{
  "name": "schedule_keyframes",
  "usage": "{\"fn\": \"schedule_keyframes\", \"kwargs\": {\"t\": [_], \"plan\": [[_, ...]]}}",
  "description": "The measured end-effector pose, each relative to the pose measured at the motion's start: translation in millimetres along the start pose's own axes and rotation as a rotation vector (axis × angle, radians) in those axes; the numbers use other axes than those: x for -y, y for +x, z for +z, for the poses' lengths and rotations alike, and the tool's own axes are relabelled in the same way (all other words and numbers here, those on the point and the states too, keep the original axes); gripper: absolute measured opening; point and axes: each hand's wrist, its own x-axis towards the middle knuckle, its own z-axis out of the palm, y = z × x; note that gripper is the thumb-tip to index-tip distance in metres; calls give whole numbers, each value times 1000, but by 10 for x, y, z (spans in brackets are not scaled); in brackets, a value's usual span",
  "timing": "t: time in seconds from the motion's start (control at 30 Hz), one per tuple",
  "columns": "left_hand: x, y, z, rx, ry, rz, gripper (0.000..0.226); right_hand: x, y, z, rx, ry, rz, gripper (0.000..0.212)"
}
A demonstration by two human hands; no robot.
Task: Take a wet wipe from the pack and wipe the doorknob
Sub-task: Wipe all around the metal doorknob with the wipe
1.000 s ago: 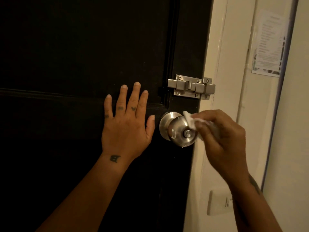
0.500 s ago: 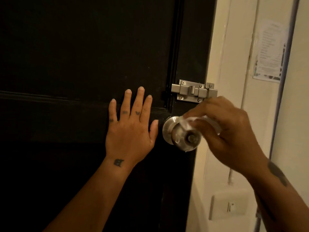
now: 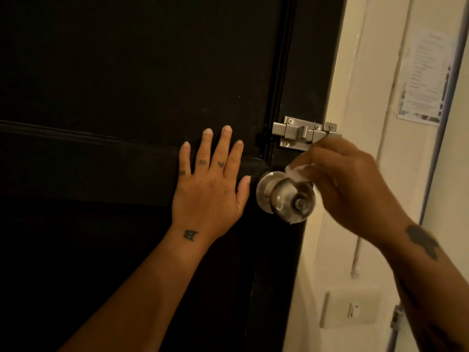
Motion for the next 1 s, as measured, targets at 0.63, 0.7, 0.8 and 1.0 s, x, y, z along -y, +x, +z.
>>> {"fn": "schedule_keyframes", "kwargs": {"t": [0.63, 0.7, 0.8, 1.0], "plan": [[-3, -12, 29, -12, 14, 0, 55, 117, 55, -62, 191, -221, -211, 21], [-1, -11, 25, -12, 13, -1, 55, 54, 57, -138, 123, -206, -170, 19], [-5, -9, 23, -1, 2, -4, 56, 131, -56, -118, 123, -237, -284, 20], [1, -14, 9, 9, -9, -3, 56, 166, 44, -7, 242, -309, -286, 29]]}}
